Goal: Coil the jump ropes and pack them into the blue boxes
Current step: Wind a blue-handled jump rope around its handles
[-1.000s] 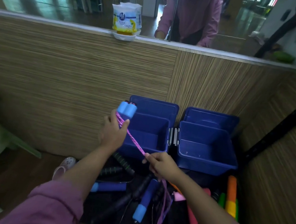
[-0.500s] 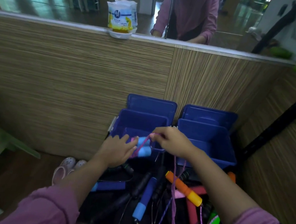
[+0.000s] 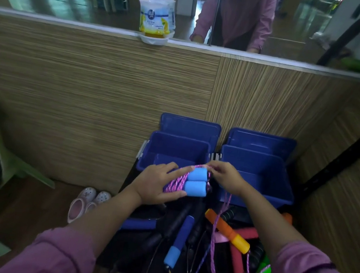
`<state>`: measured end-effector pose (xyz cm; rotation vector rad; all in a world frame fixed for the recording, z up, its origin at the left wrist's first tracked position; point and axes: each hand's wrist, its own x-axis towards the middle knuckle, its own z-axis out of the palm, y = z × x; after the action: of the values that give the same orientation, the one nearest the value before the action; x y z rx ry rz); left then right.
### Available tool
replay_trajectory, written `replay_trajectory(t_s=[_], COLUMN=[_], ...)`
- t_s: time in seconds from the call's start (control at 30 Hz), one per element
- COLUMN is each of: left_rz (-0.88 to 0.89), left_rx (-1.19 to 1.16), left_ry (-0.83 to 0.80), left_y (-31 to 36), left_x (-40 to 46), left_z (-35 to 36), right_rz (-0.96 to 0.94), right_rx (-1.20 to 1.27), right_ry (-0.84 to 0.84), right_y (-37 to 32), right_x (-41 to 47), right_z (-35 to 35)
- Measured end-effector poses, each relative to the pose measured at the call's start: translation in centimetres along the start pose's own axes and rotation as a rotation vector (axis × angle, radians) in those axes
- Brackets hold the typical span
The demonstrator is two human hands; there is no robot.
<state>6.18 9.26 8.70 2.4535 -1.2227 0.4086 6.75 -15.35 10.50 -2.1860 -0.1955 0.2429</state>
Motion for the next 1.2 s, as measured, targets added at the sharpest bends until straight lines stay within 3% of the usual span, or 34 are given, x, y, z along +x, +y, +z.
replay_trajectory(t_s=[0.17, 0.33, 0.43, 0.67, 0.77, 0.9, 1.07, 1.2], left_rz=[-0.242, -0.568, -0.736, -0.991, -0.938, -0.662, -0.263, -0.073], left_rx=[-0.236, -0.212, -0.063, 0.165, 0.296, 0.449, 0.410, 0.271], left_ry=[0.198, 0.331, 0.272, 0.006, -0.112, -0.197, -0.142, -0.113], left_y=[0.0, -0.4, -1.2, -3.4, -2.9, -3.2, -2.4, -1.8], left_x=[0.3, 1.1, 1.4, 0.8, 0.5, -1.0, -2.2, -2.3], left_z=[0.0, -0.1, 0.1, 0.1, -0.1, 1.1, 2.7, 2.4], right_rz=[0.117, 0.157, 0.136, 0.007, -0.094, -0.197, -0.184, -0.111], right_rx=[0.133, 0.189, 0.193, -0.340, -0.554, -0.650, -0.598, -0.505], right_ry=[-0.056, -0.109, -0.092, -0.140, -0.144, -0.052, 0.003, -0.024], right_y=[-0.6, -0.8, -1.3, -4.0, -5.5, -7.1, -6.1, -3.6], right_x=[-1.0, -1.5, -1.7, -2.9, -3.2, -2.8, -1.2, -0.2], right_z=[2.8, 5.3, 6.2, 5.9, 5.1, 3.1, 1.2, 0.8])
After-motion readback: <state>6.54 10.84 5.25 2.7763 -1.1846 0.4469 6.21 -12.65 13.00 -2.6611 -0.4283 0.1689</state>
